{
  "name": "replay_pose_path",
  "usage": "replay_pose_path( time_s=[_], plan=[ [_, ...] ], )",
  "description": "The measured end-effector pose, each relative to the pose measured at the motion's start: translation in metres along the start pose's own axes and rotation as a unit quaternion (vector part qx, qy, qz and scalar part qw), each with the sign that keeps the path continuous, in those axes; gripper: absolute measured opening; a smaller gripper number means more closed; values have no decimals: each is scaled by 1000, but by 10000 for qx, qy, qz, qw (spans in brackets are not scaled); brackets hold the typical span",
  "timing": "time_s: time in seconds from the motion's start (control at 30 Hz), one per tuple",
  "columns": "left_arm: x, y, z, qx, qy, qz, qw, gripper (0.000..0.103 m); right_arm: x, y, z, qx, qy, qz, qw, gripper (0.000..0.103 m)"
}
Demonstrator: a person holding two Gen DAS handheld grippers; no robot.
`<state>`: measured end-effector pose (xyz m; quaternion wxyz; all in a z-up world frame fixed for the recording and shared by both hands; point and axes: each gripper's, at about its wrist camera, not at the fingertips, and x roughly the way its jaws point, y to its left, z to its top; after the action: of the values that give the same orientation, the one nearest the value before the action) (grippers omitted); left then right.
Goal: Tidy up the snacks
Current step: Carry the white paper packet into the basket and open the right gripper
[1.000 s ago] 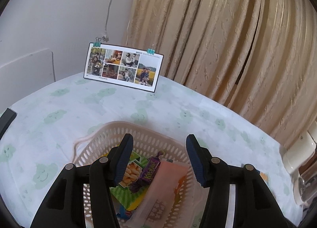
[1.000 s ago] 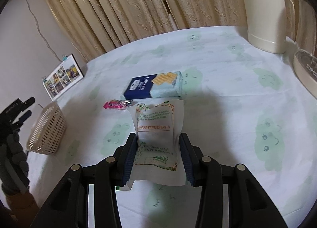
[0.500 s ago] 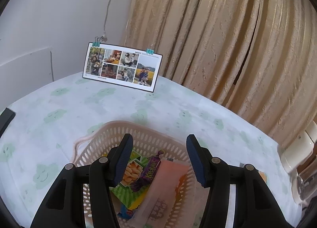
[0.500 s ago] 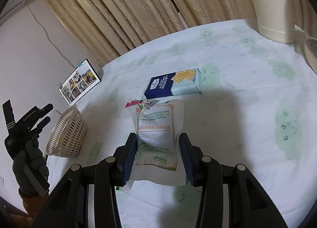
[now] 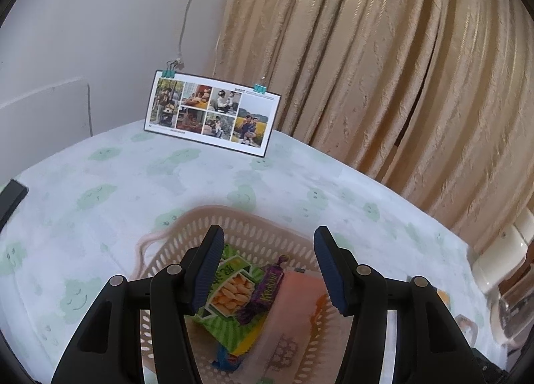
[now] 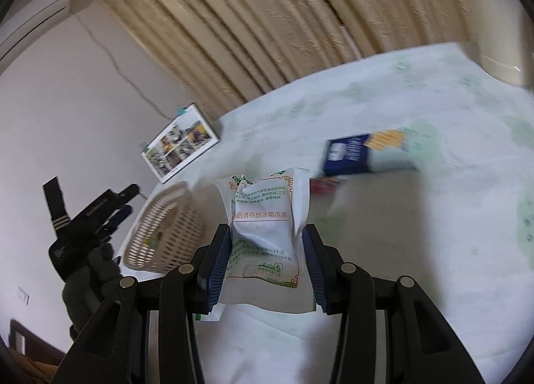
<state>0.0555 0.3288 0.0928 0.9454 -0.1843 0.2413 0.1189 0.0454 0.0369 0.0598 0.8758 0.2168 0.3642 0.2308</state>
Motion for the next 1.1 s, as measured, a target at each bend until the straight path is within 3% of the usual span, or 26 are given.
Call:
replay_pose_path(
  time_s=[0.33,0.7,0.9,1.1],
  plan=[
    [-7,27,8,-240,-110,-22,9997,57,34,72,12,-585,195,398,9973,42],
    [-12,51,13,-628,-172,-67,9979,57,93,135,4,-1069,678,732,9892,42],
    [-14,53,14,-662,-169,-174,9975,57,123,158,-3,-1176,857,873,9855,46],
    [-11,56,14,-746,-116,-220,9969,57,126,156,-3,-1084,823,1032,9853,48]
  ],
)
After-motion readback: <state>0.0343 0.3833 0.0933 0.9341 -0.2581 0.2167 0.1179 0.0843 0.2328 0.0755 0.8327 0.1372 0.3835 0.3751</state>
